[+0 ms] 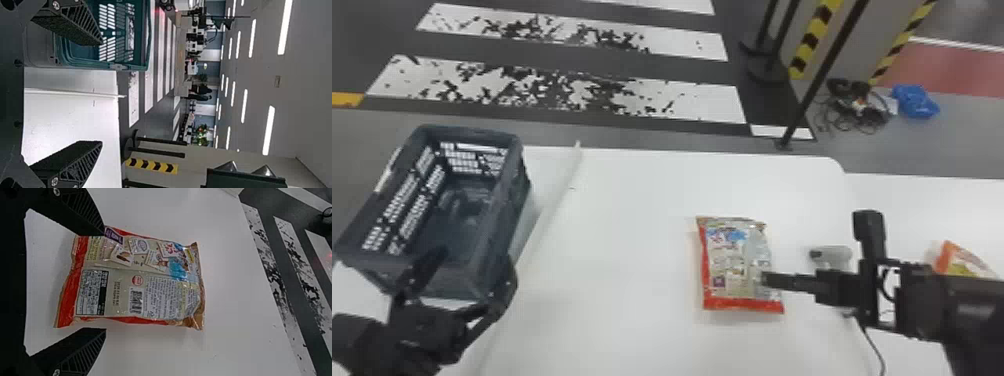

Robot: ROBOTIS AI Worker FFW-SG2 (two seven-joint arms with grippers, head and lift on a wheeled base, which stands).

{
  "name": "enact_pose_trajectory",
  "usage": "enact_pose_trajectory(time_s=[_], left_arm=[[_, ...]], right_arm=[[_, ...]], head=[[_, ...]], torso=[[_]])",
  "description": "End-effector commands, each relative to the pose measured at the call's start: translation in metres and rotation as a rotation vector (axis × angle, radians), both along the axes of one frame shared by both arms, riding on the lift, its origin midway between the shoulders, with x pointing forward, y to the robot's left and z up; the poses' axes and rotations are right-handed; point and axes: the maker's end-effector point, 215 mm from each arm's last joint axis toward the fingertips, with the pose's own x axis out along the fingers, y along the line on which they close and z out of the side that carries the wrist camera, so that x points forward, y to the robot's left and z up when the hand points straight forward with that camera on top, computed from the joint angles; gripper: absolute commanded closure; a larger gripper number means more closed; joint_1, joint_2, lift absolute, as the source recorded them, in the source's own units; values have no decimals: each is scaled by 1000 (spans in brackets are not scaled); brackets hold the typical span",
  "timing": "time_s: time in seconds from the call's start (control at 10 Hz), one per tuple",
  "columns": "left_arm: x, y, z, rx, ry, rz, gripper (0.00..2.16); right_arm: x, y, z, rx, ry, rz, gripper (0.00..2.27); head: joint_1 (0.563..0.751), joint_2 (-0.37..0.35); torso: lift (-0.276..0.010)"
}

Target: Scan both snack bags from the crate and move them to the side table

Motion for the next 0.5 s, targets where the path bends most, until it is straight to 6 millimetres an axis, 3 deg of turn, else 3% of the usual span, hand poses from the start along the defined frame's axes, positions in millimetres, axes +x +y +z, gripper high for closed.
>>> enact_pose_trajectory(time_s=[0.0,0.4], left_arm=[[0,0,0,1,0,0,97],[0,1,-1,2,0,1,97]], right_arm=[[3,6,-11,0,27,23,83],[8,9,-37,-53,61,78,97]], head=[[695,-143],[695,-130]], torso=[[-29],[-29]])
